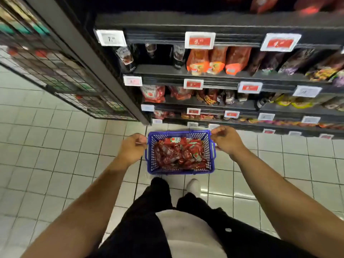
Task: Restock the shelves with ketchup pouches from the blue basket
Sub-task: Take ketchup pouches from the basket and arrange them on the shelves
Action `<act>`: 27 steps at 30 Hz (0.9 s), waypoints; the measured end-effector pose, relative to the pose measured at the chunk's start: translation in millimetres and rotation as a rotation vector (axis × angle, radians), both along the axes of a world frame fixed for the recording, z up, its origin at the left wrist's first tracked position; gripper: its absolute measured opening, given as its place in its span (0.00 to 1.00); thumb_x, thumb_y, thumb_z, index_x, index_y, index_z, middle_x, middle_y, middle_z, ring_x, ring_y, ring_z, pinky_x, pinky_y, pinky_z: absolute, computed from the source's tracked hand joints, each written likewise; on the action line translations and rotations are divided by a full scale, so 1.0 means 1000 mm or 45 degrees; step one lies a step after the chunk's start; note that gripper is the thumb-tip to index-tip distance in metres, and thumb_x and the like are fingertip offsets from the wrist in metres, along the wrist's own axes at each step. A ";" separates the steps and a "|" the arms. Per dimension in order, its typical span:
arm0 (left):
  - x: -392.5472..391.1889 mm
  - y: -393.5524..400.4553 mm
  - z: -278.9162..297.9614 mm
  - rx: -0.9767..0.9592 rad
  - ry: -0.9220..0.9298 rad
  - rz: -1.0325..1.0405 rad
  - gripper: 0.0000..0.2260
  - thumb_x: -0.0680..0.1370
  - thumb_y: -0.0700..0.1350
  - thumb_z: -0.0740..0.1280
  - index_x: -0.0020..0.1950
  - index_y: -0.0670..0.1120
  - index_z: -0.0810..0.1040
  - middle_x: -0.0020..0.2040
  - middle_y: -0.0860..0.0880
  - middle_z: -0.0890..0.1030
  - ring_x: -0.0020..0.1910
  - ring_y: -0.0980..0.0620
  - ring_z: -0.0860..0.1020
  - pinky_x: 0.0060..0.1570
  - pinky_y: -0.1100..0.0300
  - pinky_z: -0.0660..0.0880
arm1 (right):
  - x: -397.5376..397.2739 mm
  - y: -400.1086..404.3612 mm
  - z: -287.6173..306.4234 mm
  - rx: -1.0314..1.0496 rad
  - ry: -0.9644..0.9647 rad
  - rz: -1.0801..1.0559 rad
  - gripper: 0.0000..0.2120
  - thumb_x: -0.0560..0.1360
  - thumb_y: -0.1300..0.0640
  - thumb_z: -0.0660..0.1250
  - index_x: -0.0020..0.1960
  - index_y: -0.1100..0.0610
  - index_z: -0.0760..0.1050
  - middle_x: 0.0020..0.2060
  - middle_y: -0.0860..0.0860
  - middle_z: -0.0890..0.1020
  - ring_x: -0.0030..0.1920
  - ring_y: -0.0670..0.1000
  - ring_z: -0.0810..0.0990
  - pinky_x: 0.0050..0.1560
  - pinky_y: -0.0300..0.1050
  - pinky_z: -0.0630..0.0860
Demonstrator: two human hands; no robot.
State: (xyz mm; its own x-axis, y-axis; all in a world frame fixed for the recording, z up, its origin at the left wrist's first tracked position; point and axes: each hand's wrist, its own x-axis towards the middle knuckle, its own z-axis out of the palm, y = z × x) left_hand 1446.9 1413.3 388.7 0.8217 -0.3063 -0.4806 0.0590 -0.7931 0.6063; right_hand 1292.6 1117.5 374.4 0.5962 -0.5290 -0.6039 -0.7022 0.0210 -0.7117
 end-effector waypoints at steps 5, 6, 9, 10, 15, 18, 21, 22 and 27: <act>-0.042 0.003 -0.081 0.248 0.223 -0.091 0.04 0.78 0.44 0.68 0.44 0.48 0.79 0.48 0.42 0.84 0.49 0.40 0.81 0.47 0.53 0.77 | -0.036 0.027 -0.069 0.109 0.185 -0.107 0.07 0.71 0.55 0.74 0.36 0.48 0.80 0.42 0.53 0.85 0.46 0.59 0.85 0.49 0.58 0.83; -0.048 0.004 -0.096 0.296 0.269 -0.093 0.03 0.78 0.45 0.67 0.45 0.49 0.79 0.50 0.42 0.84 0.50 0.39 0.81 0.47 0.54 0.75 | -0.039 0.032 -0.082 0.124 0.235 -0.097 0.06 0.71 0.54 0.73 0.36 0.49 0.80 0.41 0.53 0.85 0.46 0.59 0.85 0.48 0.59 0.84; -0.060 0.006 -0.150 0.405 0.360 -0.133 0.07 0.79 0.44 0.64 0.51 0.43 0.81 0.54 0.39 0.82 0.54 0.37 0.79 0.49 0.51 0.75 | -0.039 0.040 -0.128 0.133 0.336 0.026 0.10 0.76 0.57 0.68 0.37 0.47 0.74 0.35 0.46 0.79 0.39 0.53 0.81 0.42 0.52 0.84; -0.062 0.005 -0.169 0.437 0.394 -0.146 0.08 0.79 0.44 0.64 0.52 0.42 0.81 0.54 0.38 0.82 0.55 0.37 0.79 0.51 0.49 0.76 | -0.038 0.041 -0.147 0.131 0.357 0.041 0.11 0.77 0.57 0.66 0.37 0.48 0.73 0.34 0.45 0.77 0.37 0.51 0.79 0.39 0.48 0.83; -0.066 0.009 -0.276 0.504 0.516 -0.114 0.08 0.80 0.45 0.64 0.52 0.44 0.80 0.52 0.41 0.82 0.53 0.39 0.79 0.47 0.54 0.72 | -0.034 0.048 -0.250 0.194 0.455 -0.050 0.05 0.73 0.52 0.66 0.39 0.50 0.75 0.35 0.48 0.79 0.30 0.41 0.80 0.26 0.36 0.78; -0.058 0.007 -0.346 0.499 0.537 -0.153 0.10 0.81 0.44 0.64 0.57 0.41 0.80 0.56 0.41 0.82 0.57 0.39 0.79 0.51 0.56 0.72 | -0.031 0.051 -0.324 0.276 0.539 -0.135 0.05 0.65 0.50 0.68 0.40 0.48 0.78 0.41 0.53 0.82 0.40 0.53 0.83 0.37 0.52 0.84; -0.045 -0.002 -0.409 0.501 0.561 -0.154 0.14 0.78 0.47 0.68 0.60 0.41 0.79 0.57 0.41 0.81 0.57 0.39 0.79 0.53 0.54 0.74 | -0.023 0.042 -0.395 0.225 0.602 0.170 0.08 0.73 0.58 0.69 0.37 0.48 0.74 0.40 0.52 0.79 0.44 0.56 0.80 0.49 0.59 0.84; -0.040 -0.007 -0.427 0.495 0.553 -0.144 0.16 0.76 0.51 0.69 0.58 0.44 0.79 0.56 0.41 0.82 0.54 0.40 0.79 0.50 0.54 0.75 | -0.018 0.038 -0.417 0.191 0.618 0.253 0.09 0.74 0.58 0.69 0.38 0.47 0.73 0.42 0.52 0.80 0.47 0.57 0.80 0.53 0.60 0.82; 0.001 -0.037 -0.520 0.274 0.538 -0.142 0.20 0.75 0.61 0.69 0.63 0.52 0.78 0.51 0.48 0.84 0.42 0.48 0.81 0.37 0.59 0.74 | 0.017 0.028 -0.512 -0.024 0.611 0.173 0.16 0.68 0.48 0.77 0.52 0.48 0.76 0.47 0.50 0.83 0.46 0.54 0.81 0.49 0.52 0.80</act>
